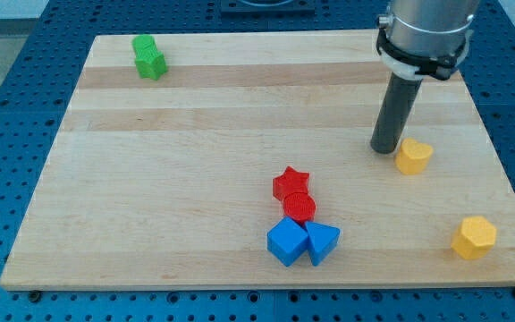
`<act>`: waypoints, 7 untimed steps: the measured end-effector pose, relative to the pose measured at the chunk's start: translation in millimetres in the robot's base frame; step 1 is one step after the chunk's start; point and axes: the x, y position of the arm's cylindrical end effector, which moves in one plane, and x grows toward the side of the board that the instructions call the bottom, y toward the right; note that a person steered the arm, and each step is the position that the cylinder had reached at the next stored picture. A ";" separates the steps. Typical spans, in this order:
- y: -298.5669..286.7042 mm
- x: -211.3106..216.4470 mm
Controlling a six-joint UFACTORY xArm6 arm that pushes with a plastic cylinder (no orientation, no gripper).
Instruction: Move the yellow heart to top of yellow hexagon
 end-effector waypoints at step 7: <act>-44.8 17.4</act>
